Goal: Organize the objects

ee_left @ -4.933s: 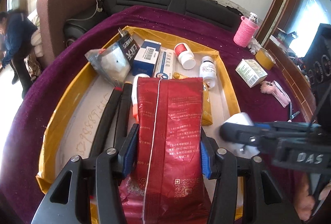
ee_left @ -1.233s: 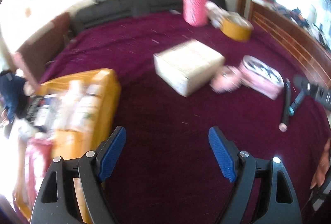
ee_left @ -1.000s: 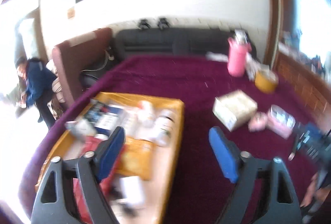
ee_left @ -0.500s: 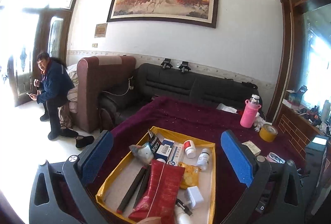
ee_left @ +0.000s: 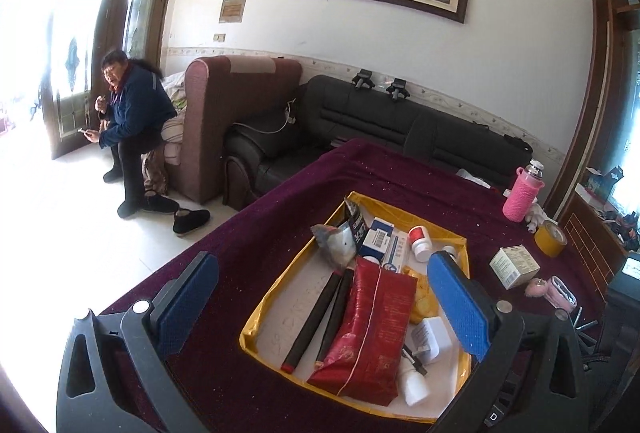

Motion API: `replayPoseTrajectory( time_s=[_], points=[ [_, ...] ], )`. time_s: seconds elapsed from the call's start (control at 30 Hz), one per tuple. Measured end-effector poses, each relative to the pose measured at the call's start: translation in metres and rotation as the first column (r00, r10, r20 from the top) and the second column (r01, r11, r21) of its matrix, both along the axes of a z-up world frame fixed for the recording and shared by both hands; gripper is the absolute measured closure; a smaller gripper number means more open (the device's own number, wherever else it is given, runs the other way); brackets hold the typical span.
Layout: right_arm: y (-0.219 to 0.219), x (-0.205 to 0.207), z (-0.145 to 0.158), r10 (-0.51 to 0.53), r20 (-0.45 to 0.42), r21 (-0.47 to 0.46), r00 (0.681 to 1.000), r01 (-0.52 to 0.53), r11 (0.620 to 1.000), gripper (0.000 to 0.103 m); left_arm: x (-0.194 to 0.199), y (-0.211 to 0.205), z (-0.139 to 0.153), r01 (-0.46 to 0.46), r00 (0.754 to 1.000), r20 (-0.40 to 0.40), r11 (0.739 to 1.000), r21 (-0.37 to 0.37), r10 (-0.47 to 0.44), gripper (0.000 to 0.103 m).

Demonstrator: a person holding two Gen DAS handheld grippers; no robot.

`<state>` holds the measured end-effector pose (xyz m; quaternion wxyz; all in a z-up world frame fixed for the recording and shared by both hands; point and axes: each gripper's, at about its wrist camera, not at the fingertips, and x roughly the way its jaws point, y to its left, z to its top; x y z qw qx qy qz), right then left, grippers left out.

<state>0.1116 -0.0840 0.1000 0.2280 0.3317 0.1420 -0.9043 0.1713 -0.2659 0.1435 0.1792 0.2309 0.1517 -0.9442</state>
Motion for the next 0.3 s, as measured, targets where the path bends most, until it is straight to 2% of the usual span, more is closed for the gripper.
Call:
replayPoseTrajectory(
  time_s=[0.13,0.3],
  points=[
    [-0.012,-0.002,-0.004,-0.009,0.003,0.040,1.000,0.009,0.999,0.050,-0.002,-0.005,-0.011,-0.014,1.000,0.028,0.999,0.032,0.013,0.001],
    [-0.021,-0.009,-0.001,-0.037,0.012,0.051,0.999,0.036,0.998,0.050,-0.005,0.002,-0.018,-0.044,0.996,0.076,0.998,-0.039,0.047,0.001]
  ],
)
